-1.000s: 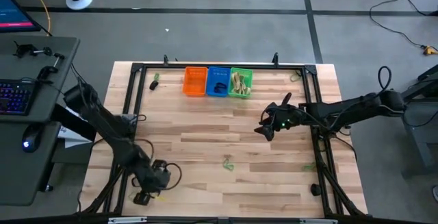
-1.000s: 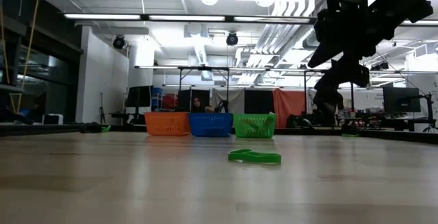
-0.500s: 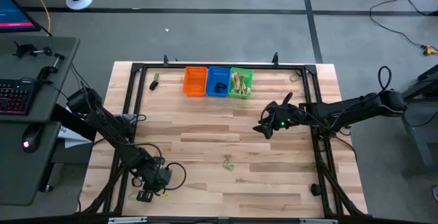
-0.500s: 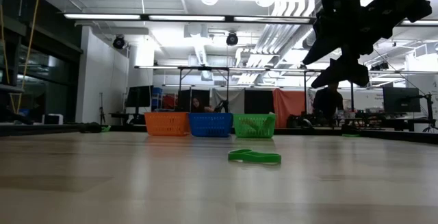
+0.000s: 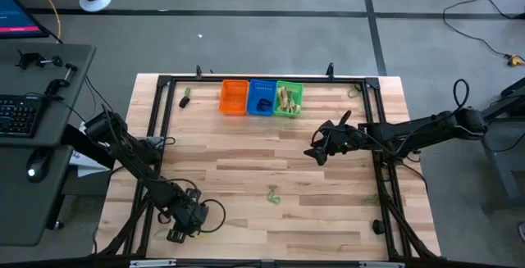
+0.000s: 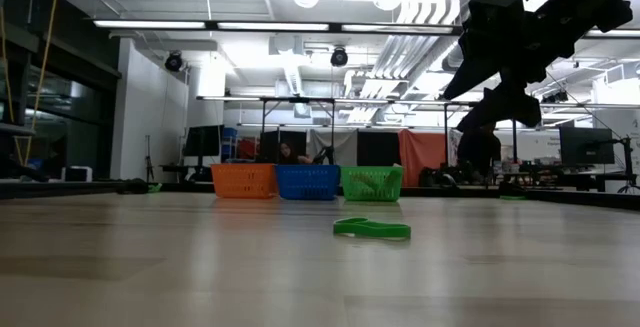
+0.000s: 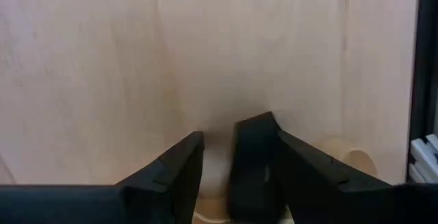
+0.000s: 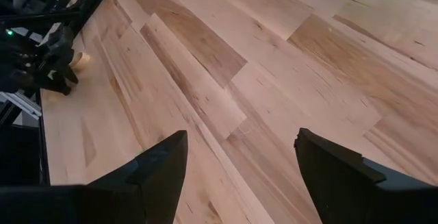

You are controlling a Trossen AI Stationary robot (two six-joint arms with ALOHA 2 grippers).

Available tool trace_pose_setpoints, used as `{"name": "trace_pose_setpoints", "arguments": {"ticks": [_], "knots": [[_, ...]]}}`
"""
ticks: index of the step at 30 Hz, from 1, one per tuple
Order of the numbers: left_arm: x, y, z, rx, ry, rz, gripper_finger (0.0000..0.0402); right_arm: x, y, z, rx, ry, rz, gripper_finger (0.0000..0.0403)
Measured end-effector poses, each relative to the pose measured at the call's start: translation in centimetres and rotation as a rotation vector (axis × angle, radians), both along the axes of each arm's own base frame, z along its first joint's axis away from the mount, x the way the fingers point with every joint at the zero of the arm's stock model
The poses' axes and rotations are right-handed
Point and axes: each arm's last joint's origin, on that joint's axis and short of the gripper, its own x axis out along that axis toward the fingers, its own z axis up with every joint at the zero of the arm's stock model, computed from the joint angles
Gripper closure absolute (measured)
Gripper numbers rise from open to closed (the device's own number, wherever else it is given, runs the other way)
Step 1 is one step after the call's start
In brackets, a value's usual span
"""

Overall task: Sort rubber bands into baskets
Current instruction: Put the black rubber band into the blue bin

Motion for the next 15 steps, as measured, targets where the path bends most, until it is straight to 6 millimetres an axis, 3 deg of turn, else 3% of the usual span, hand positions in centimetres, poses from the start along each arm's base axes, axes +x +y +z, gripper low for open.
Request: {"name": "trace_pose_setpoints", "arguments": {"ticks": [5, 10, 15], "knots": [[0.0, 0.1, -0.6, 0.054, 0.011, 0.034, 0.026, -0.1, 0.0, -0.1, -0.004, 0.019, -0.002, 0.0144], [0.7, 0.9, 0.5, 0.129, 0.0, 0.084, 0.0384, -0.1, 0.0, -0.1, 0.003, 0.01, 0.009, 0.0144], [3.3, 2.6, 5.3, 0.16, -0.154, 0.175, 0.0399, 0.4, 0.3, 1.0, 0.049, -0.103, 0.091, 0.0144]]}}
